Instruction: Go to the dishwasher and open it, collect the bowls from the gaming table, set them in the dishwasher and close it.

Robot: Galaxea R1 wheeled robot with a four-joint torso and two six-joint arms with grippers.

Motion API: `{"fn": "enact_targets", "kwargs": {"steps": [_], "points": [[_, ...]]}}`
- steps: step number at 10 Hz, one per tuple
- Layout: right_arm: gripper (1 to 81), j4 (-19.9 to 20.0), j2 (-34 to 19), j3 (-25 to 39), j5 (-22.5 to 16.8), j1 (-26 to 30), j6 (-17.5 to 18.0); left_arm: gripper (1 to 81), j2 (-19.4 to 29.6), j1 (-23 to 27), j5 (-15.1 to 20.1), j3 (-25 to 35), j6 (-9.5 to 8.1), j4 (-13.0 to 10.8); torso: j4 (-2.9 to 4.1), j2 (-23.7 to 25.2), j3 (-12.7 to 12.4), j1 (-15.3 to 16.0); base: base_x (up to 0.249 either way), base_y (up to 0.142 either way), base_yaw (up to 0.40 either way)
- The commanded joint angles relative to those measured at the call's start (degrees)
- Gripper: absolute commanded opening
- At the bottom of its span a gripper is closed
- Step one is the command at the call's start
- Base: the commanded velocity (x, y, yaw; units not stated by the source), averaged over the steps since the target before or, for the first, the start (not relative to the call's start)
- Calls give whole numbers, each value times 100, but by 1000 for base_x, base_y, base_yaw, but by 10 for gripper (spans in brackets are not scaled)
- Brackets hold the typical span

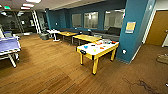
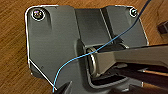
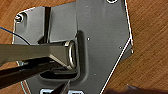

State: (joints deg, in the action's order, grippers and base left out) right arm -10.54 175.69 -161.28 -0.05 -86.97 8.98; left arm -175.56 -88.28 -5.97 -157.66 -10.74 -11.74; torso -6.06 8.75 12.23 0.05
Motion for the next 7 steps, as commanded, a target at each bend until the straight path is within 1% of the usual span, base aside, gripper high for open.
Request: {"fn": "enact_targets", "kwargs": {"steps": [1, 7], "points": [[811, -27, 12, 10, -320, 236, -20, 811, -24, 184, 299, 16, 10, 23, 0, 0, 0, 0, 117, 0, 0], [811, -27, 12, 10, -320, 228, -20, 811, -6, 184, 299, 16, 2, 23, 0, 0, 0, 0, 114, 0, 0]]}}
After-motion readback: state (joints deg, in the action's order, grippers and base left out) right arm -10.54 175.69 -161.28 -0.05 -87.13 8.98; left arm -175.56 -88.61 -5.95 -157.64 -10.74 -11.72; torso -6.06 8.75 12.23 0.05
